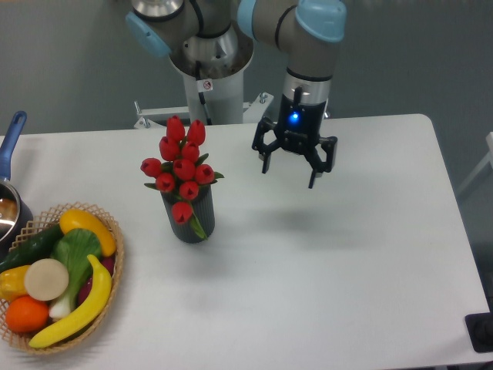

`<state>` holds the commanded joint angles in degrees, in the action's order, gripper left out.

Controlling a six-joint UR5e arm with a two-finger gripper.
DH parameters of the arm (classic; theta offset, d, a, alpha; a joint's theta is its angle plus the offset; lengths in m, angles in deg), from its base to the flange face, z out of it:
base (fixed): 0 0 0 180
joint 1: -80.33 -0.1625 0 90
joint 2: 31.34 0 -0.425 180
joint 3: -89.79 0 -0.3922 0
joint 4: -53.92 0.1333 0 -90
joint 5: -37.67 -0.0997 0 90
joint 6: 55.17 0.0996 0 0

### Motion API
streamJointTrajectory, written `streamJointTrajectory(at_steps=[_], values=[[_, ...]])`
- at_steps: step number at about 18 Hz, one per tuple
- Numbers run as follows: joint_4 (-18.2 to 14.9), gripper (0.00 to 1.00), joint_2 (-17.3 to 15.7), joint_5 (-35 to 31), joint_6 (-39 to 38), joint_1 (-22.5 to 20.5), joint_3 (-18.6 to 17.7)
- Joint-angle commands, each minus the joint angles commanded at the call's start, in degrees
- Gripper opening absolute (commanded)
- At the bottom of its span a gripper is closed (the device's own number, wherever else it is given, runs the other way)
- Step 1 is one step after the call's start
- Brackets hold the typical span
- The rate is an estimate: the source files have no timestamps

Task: Pick up the flowers from the vase
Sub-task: 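Move the open gripper toward the red tulips in the black vase, then lower the gripper onto the tulip stems and close it around them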

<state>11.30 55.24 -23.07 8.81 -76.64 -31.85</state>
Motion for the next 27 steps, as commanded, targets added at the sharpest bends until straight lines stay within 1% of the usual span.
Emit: streamJointTrajectory(at_steps=[2, 6, 7, 10, 11, 12, 16, 18, 19, 20, 22, 27], values=[[0.0, 1.00, -1.9, 0.3, 0.0, 0.4, -1.1], [0.1, 1.00, -4.6, 2.2, 0.3, 0.9, -3.8], [0.0, 1.00, -4.9, 3.9, 0.2, 1.0, -4.3], [0.0, 1.00, -4.7, 13.9, 0.3, 1.1, -5.7], [0.0, 1.00, -4.6, 16.7, 0.3, 1.1, -5.9], [0.0, 1.00, -4.6, 18.2, 0.3, 1.1, -5.9], [0.0, 1.00, -4.6, 19.1, 0.5, 1.1, -6.3], [0.0, 1.00, -4.2, 22.8, 1.0, 1.1, -6.9], [0.0, 1.00, -4.1, 24.3, 2.0, 1.2, -7.3], [0.0, 1.00, -4.1, 25.2, 4.4, 1.1, -8.4], [0.0, 1.00, -3.9, 25.8, 6.4, 1.2, -9.5], [0.0, 1.00, -1.8, 28.0, 6.6, 1.2, -9.1]])
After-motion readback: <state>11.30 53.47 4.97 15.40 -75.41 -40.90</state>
